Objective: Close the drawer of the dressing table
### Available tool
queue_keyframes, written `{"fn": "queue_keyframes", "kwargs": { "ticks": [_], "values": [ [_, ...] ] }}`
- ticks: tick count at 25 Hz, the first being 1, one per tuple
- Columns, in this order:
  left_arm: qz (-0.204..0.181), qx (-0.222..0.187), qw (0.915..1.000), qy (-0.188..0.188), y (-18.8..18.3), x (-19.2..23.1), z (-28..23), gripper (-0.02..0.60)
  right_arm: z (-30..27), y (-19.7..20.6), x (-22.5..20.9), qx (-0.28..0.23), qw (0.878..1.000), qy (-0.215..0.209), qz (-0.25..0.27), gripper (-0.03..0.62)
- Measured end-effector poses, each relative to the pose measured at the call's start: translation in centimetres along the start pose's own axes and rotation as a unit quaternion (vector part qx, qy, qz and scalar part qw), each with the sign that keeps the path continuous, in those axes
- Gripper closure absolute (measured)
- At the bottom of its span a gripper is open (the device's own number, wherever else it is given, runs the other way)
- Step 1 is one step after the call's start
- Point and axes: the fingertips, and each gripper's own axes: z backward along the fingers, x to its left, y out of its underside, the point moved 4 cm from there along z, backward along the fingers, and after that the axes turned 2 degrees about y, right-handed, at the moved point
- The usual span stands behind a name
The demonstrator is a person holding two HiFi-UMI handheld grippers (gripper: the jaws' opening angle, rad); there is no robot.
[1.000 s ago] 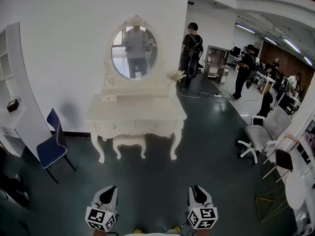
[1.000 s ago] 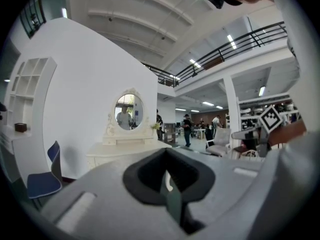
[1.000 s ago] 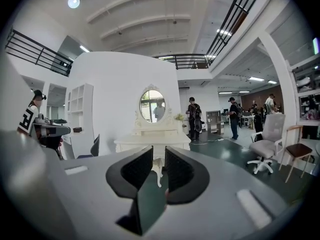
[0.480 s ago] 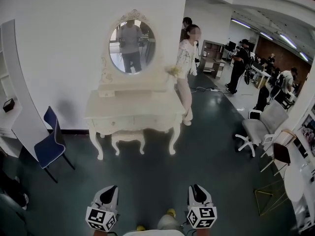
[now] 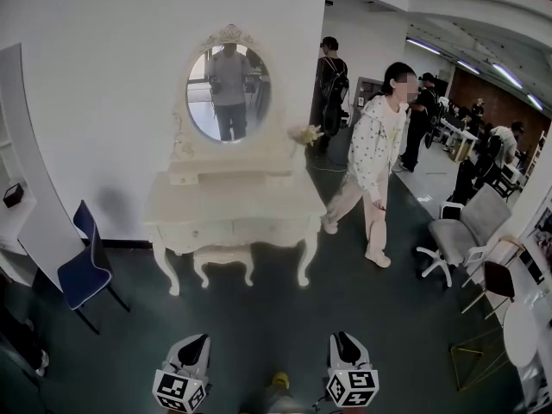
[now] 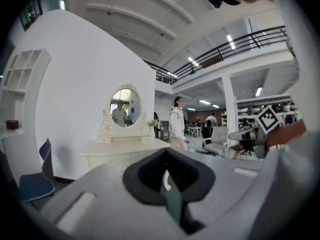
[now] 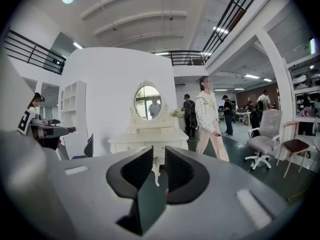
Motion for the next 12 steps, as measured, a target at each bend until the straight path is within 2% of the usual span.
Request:
{"fn": "queue_keyframes", "kwargs": {
  "ticks": [5,12],
  "values": [
    [0.014,0.0,0.9999,-0.009,-0.4,1.9,-4.6,0.583,-4.9,-1.1,-2.0,0.003,1.0,-0.005,0.0,0.536],
    [0.005,-0.001,1.0,-0.005,-1.2,3.2,-13.9,0.583,-12.9,-3.1,-6.1,-0.005,1.0,-0.021,0.006,0.536]
  ]
}}
